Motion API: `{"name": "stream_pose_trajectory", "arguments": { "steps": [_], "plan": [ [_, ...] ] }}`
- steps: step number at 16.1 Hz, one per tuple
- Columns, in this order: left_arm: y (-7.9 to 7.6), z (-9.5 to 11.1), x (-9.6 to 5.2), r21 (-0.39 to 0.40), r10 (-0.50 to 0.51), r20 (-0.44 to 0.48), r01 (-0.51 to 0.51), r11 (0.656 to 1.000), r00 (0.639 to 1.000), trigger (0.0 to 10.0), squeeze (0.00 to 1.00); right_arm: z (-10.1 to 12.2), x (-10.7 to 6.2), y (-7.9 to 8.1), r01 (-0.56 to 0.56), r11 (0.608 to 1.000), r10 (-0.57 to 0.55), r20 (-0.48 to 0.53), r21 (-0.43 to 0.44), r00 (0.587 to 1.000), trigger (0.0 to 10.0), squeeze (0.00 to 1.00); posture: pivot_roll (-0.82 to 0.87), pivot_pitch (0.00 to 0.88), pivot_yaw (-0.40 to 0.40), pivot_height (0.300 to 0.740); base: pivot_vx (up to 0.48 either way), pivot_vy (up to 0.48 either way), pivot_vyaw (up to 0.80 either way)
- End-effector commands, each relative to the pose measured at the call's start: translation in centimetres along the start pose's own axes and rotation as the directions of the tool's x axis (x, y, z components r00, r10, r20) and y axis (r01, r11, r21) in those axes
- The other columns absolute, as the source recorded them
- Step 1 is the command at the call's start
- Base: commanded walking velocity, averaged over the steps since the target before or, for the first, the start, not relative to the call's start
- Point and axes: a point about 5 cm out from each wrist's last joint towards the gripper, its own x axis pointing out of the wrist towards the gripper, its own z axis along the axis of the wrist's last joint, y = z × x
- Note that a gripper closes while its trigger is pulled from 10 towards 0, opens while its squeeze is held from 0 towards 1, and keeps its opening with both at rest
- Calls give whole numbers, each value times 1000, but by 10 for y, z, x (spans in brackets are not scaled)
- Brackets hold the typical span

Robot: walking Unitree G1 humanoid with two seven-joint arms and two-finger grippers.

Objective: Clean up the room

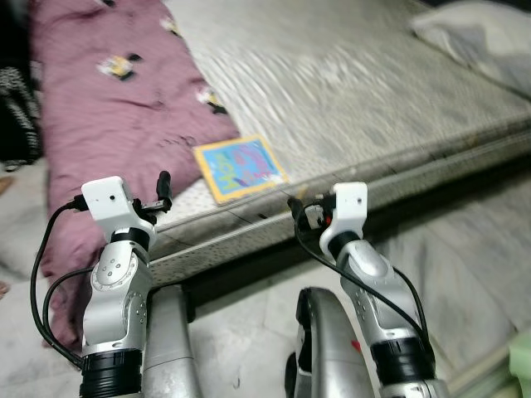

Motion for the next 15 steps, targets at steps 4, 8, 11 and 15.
{"name": "stream_pose_trajectory", "arguments": {
  "steps": [4, 8, 11, 15],
  "plan": [
    [-4, -4, -1, -5, -12, -7, 12, 1000, 1000, 10000, 0, 6, -6, -2, 6, 1000, -6, -3, 1, 1000, 10000, 0, -80, 175, -66, 540, 286, 0, 0],
    [-5, -7, -3, -13, -9, -14, 9, 1000, 1000, 10000, 0, 6, -7, -2, 2, 1000, -2, -11, -8, 1000, 10000, 0, -82, 174, -68, 540, 213, 0, 0],
    [-8, -7, -1, -18, -18, -10, 18, 1000, 1000, 10000, 0, 7, -6, -2, -1, 1000, 1, -15, -13, 1000, 10000, 0, -80, 167, -73, 540, 0, 0, 0],
    [-5, -8, 2, -13, 3, -23, -4, 1000, 1000, 10000, 0, 7, -5, -1, -5, 1000, 5, -16, -20, 1000, 10000, 0, -78, 162, -76, 540, 0, 0, 0]
  ]
}}
